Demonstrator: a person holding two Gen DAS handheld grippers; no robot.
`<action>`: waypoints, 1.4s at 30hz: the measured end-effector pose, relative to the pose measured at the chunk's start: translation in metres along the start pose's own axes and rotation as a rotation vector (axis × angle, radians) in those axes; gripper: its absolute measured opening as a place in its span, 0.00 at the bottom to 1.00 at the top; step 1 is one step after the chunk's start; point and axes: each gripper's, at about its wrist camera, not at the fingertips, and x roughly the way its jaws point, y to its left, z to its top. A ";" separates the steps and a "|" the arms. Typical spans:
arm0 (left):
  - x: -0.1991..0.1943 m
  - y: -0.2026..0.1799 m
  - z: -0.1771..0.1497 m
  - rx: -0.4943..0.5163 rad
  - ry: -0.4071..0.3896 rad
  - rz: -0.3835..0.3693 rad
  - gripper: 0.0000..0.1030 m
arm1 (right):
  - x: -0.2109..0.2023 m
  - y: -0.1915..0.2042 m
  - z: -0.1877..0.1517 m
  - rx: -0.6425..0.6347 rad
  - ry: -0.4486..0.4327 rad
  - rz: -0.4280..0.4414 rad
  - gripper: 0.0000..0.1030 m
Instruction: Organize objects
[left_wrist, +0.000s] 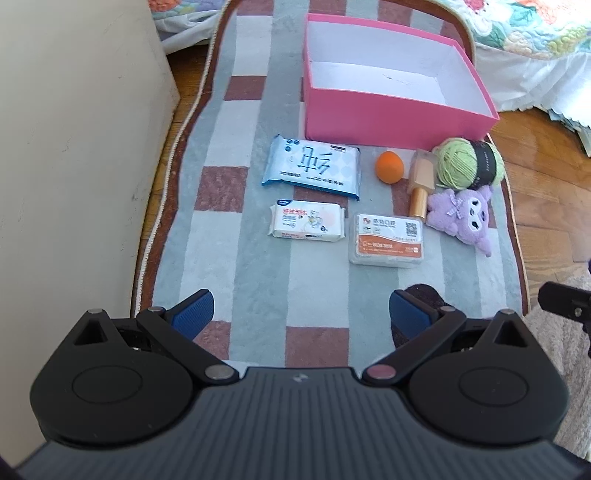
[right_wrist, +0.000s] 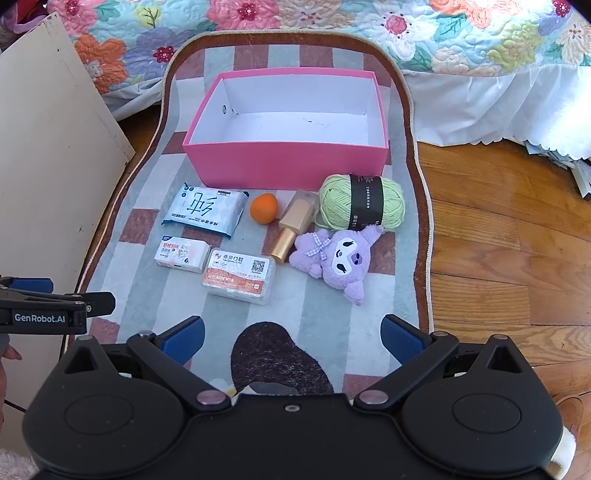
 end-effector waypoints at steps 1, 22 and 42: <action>0.000 -0.001 0.002 0.009 0.007 -0.006 0.99 | -0.001 0.000 0.001 -0.003 -0.005 0.008 0.99; 0.053 -0.032 0.066 0.129 -0.065 -0.101 0.93 | 0.046 -0.030 0.019 -0.234 -0.215 0.421 0.83; 0.164 -0.028 0.058 0.001 0.096 -0.200 0.58 | 0.173 0.002 0.029 -0.224 0.130 0.374 0.81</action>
